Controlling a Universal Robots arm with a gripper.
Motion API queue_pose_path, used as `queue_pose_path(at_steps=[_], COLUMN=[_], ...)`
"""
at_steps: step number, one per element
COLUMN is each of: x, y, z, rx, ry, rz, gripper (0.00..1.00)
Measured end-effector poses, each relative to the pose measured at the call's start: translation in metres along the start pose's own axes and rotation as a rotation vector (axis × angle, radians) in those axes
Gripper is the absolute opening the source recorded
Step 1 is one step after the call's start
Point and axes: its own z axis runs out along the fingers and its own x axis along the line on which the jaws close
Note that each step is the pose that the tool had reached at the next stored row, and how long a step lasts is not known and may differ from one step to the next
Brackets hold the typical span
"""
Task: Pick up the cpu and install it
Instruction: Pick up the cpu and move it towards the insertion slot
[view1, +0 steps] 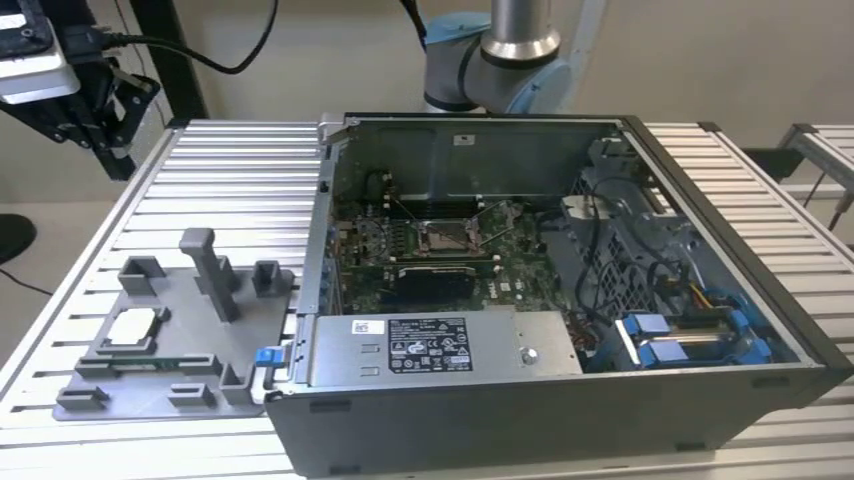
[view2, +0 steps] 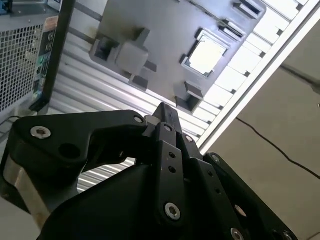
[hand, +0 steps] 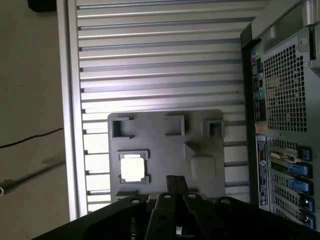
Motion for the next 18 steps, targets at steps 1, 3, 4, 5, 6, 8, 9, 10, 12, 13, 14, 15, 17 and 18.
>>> queue_pose_path(at_steps=[1, 3, 4, 5, 6, 8, 9, 10, 12, 13, 14, 15, 17, 18], x=[0.0024, 0.0077, 0.0095, 0.0112, 0.0126, 0.0155, 0.0169, 0.0187, 0.0223, 0.0239, 0.0256, 0.0274, 0.0310, 0.0326], y=[0.0004, 0.0006, 0.0005, 0.0005, 0.0004, 0.0003, 0.0002, 0.0002, 0.0001, 0.0000, -0.0001, -0.0003, -0.0006, -0.0007], z=[0.0000, 0.0000, 0.0000, 0.0001, 0.0001, 0.0003, 0.0003, 0.0003, 0.0007, 0.0010, 0.0012, 0.0016, 0.0021, 0.0023], rx=[0.0000, 0.0000, 0.0001, -0.0001, -0.0001, -0.0003, -0.0004, -0.0004, -0.0005, -0.0005, -0.0005, -0.0005, -0.0005, -0.0005], ry=[0.0000, 0.0000, 0.0002, 0.0003, 0.0006, 0.0010, 0.0013, 0.0014, 0.0015, 0.0016, 0.0017, 0.0017, 0.0020, 0.0019], rz=[0.000, 0.000, -0.001, -0.004, -0.009, -0.017, -0.021, -0.024, -0.026, -0.027, -0.028, -0.029, -0.031, -0.032], gripper=[0.00, 0.00, 0.00, 0.00, 0.00, 0.00, 0.00, 0.00, 0.00, 0.00, 0.00, 0.00, 0.00, 0.00])
